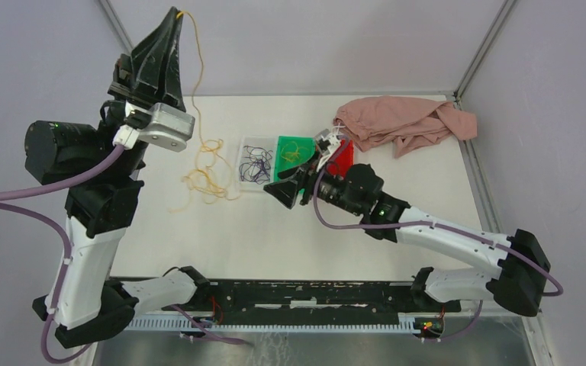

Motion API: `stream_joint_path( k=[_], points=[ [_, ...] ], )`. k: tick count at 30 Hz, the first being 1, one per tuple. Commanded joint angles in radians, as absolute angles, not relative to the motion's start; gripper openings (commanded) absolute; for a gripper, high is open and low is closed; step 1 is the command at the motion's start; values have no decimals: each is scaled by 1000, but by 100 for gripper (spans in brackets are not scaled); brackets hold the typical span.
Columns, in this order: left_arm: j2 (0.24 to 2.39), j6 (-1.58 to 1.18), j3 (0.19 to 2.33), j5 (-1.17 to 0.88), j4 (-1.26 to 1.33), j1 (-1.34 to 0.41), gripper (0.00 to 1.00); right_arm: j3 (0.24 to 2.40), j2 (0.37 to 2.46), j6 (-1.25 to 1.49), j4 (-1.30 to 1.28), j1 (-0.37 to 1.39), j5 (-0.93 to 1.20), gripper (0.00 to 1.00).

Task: Untangle the cables
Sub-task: Untie the cable.

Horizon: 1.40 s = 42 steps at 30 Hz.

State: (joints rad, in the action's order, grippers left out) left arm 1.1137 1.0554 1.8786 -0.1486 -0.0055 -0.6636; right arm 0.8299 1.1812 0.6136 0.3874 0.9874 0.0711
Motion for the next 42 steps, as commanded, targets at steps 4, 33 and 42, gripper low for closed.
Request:
stream_joint_path(
  k=[4,33,42],
  points=[
    [1032,912,1789,-227,-90,-667,3,1058,1346,543,443,1017,194,71],
    [1016,863,1781,-304,-130,-667,3,948,1263,595,470,1015,151,65],
    [1019,865,1788,-316,-129,-666,3,938,1212,599,452,1010,148,64]
  ],
)
